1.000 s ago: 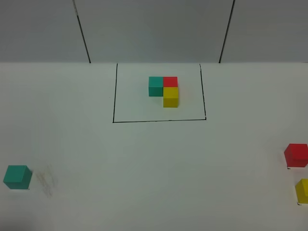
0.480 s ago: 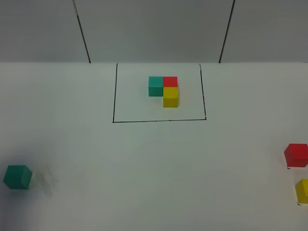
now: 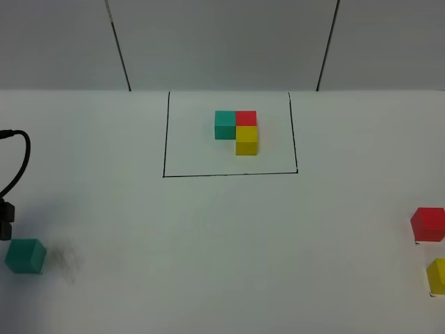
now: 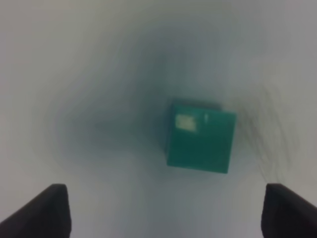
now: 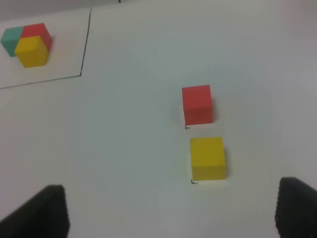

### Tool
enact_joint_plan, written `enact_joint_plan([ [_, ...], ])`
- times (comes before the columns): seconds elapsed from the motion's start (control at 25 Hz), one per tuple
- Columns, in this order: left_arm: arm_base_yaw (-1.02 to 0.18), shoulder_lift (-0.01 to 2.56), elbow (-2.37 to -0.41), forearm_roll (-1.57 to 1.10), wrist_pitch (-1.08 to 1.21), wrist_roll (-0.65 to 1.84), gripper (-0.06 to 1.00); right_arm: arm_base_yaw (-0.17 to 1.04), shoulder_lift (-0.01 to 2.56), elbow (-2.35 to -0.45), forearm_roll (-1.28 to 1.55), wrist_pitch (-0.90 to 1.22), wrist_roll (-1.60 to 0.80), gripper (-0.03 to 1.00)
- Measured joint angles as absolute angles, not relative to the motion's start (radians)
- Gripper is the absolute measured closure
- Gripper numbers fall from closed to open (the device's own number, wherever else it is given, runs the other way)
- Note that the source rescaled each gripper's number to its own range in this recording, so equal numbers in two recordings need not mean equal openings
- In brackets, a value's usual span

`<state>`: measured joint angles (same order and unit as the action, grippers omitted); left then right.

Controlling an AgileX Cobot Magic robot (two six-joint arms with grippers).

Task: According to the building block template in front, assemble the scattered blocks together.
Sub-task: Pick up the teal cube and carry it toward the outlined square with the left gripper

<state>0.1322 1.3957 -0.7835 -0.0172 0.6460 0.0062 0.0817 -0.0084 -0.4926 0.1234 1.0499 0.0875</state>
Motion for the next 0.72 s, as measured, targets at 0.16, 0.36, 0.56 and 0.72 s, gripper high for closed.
enact_joint_plan([
  [0.16,0.132,1.440,-0.783,-0.020,0.613,0.007,0.16,0.082,-0.008,-0.493,0.123,1.050,0.087,0.26],
  [0.36,0.132,1.500,-0.783,-0.069,0.600,0.040,0.16,0.082,-0.008,-0.493,0.123,1.050,0.087,0.26],
  [0.56,0.132,1.554,-0.783,-0.171,0.566,0.132,0.16,0.082,-0.008,-0.493,0.123,1.050,0.087,0.26],
  [0.72,0.132,1.592,-0.784,-0.187,0.550,0.145,0.16,0.082,-0.008,-0.493,0.123,1.050,0.087,0.26],
])
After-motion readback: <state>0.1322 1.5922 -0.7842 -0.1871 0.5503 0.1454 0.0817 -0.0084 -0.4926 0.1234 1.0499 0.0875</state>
